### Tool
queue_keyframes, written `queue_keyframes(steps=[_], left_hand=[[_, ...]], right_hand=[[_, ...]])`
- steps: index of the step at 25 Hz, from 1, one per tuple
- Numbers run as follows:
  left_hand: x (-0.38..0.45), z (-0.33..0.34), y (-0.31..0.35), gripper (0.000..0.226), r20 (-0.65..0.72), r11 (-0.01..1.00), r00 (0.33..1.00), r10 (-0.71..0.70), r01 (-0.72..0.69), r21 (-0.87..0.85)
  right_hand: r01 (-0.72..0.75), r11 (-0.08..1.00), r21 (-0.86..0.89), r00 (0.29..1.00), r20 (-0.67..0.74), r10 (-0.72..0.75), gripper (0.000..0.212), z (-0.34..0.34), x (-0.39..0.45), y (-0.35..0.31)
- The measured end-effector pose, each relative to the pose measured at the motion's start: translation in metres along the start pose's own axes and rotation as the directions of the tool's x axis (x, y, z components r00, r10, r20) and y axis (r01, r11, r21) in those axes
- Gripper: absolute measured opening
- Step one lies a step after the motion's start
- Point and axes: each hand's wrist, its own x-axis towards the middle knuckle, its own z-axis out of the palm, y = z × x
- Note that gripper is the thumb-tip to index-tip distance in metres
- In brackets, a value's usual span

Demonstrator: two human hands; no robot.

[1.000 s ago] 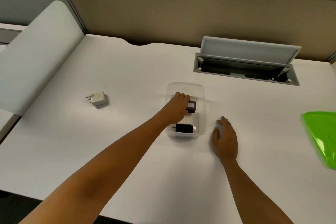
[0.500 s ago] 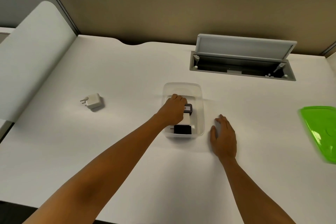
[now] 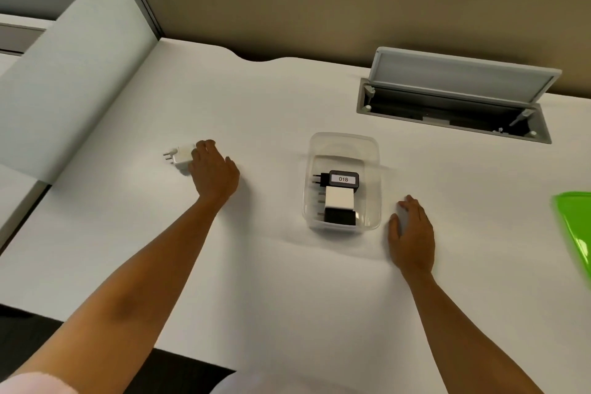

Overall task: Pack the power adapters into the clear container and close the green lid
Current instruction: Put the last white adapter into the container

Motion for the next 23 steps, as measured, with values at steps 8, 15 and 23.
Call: queue_keyframes(steps=[8, 15, 23], left_hand=[[0.05, -0.017, -0.065, 0.063, 0.301, 0.975, 0.952, -0.051, -0.018, 0.221], [0.025, -0.013, -0.056, 0.047, 0.267, 0.932, 0.961, 0.075, -0.162, 0.323], [-0.024, -0.011, 0.016, 0.049, 0.211, 0.962, 0.947, 0.243, -0.263, 0.071]], right_hand=[[-0.004, 1.0, -0.012, 1.0, -0.009, 0.004, 0.039, 0.002, -0.002, 0.0], [0.003, 1.0, 0.004, 1.0, -0.024, -0.003, 0.038, 0.0, 0.0, -0.002], [0.005, 1.0, 0.003, 1.0, -0.013, -0.005, 0.04, -0.001, -0.001, -0.004]])
